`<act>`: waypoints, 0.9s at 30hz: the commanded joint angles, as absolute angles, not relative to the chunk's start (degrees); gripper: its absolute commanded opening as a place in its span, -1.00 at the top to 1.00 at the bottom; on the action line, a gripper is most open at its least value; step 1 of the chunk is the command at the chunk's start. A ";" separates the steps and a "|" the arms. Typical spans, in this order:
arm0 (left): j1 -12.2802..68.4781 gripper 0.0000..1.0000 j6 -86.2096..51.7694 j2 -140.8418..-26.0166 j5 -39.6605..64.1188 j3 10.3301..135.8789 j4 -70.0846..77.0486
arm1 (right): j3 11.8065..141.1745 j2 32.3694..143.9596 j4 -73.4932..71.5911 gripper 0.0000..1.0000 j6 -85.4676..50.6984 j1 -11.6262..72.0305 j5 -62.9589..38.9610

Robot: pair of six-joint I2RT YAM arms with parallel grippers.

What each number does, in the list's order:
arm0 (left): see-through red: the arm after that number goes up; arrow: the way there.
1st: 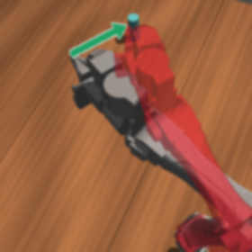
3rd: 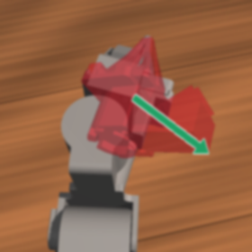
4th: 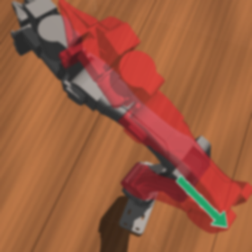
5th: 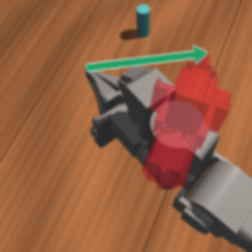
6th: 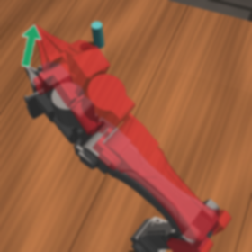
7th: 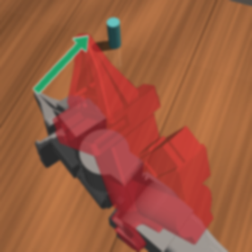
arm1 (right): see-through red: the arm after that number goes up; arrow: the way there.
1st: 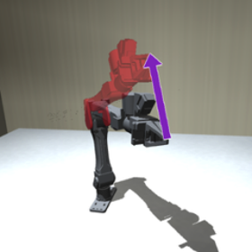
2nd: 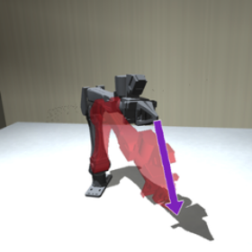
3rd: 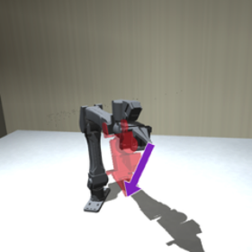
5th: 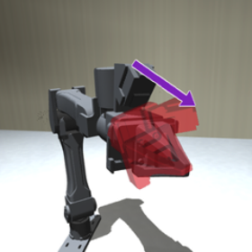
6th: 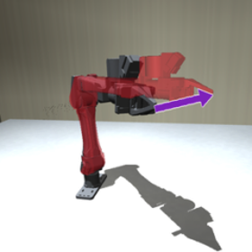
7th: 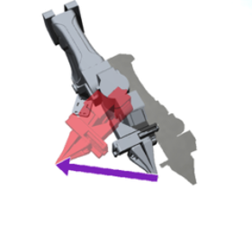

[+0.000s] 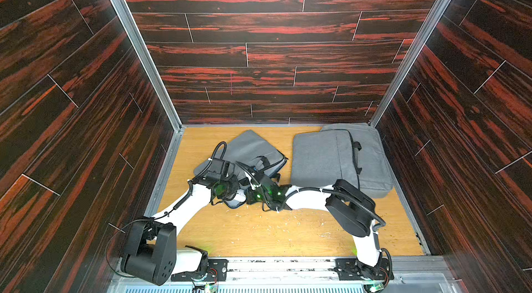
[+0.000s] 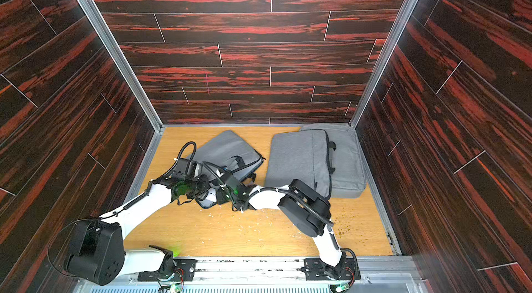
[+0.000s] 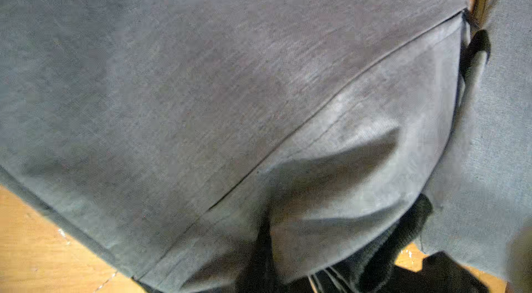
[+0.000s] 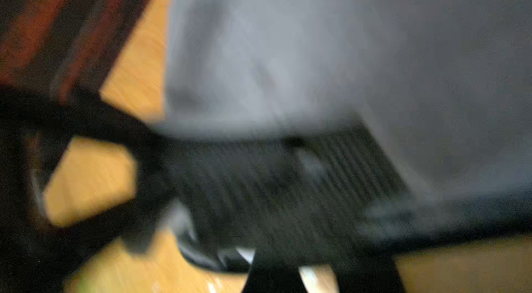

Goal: Put the mouse into the laptop bag
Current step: Place the mouse in the zippered laptop bag.

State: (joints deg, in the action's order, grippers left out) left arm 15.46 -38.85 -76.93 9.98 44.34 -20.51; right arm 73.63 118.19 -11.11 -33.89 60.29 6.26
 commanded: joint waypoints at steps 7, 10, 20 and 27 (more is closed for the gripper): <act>15.68 1.00 -38.91 -77.39 11.11 43.89 -21.09 | 74.78 122.49 -10.17 1.00 -35.51 59.95 5.17; 15.60 1.00 -38.68 -77.59 11.06 43.96 -21.18 | 72.17 120.08 -10.21 1.00 -35.68 59.51 5.44; 15.65 1.00 -38.75 -77.40 10.84 43.77 -21.12 | 68.27 117.51 -8.37 1.00 -37.45 59.33 5.06; 15.64 1.00 -38.62 -77.20 10.79 43.79 -21.18 | 71.45 121.58 -11.63 1.00 -40.43 59.92 -0.90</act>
State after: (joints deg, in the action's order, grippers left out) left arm 15.46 -38.54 -77.34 10.07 44.34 -20.51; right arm 69.08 118.93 -10.33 -38.24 59.18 2.39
